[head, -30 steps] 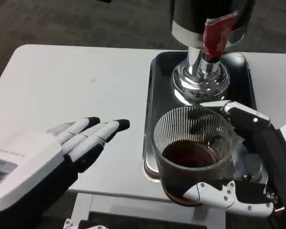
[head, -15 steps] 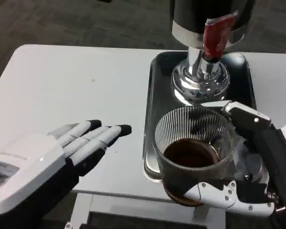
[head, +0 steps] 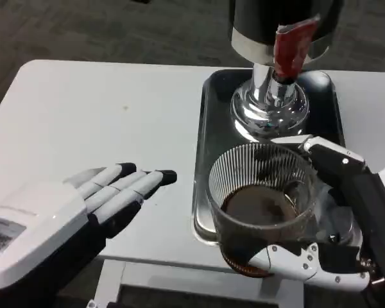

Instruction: Grasp the cup under the faucet to collect the drink, then remove the cup.

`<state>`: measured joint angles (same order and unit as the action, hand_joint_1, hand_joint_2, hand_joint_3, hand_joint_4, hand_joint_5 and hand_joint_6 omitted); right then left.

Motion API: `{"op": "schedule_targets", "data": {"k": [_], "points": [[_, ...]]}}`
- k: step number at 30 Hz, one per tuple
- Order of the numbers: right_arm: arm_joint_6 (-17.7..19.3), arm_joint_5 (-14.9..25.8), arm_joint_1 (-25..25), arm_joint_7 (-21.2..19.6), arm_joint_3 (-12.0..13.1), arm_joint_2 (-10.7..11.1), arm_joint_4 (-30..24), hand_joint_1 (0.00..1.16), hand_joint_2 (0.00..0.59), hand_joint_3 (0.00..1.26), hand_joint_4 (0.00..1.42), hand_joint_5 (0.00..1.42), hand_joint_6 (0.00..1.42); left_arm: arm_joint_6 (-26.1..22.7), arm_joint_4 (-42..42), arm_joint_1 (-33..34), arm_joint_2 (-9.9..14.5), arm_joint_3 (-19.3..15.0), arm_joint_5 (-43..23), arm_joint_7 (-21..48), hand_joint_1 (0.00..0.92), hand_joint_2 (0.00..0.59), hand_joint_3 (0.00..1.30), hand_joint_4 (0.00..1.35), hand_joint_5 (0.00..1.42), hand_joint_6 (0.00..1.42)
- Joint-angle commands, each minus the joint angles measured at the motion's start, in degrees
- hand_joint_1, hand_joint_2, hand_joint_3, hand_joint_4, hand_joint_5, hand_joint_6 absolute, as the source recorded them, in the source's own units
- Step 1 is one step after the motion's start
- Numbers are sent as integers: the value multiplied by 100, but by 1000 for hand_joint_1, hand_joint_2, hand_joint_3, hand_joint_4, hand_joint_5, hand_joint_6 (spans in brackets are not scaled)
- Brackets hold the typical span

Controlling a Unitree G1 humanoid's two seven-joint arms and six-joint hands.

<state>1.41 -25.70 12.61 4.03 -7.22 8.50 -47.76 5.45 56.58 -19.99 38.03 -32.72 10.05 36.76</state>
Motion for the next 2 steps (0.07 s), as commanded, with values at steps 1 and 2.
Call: {"op": "schedule_targets", "data": {"k": [1, 2], "points": [[137, 89, -45, 5, -16, -44, -156, 901, 147, 1047, 1212, 1366, 1424, 49, -43, -67, 54, -24, 6, 89, 0, 99, 59, 0, 0, 24], [135, 91, -43, 6, -13, -43, -158, 901, 147, 1047, 1212, 1366, 1424, 46, -50, -59, 58, -13, 5, 90, 0, 99, 59, 0, 0, 24]]}}
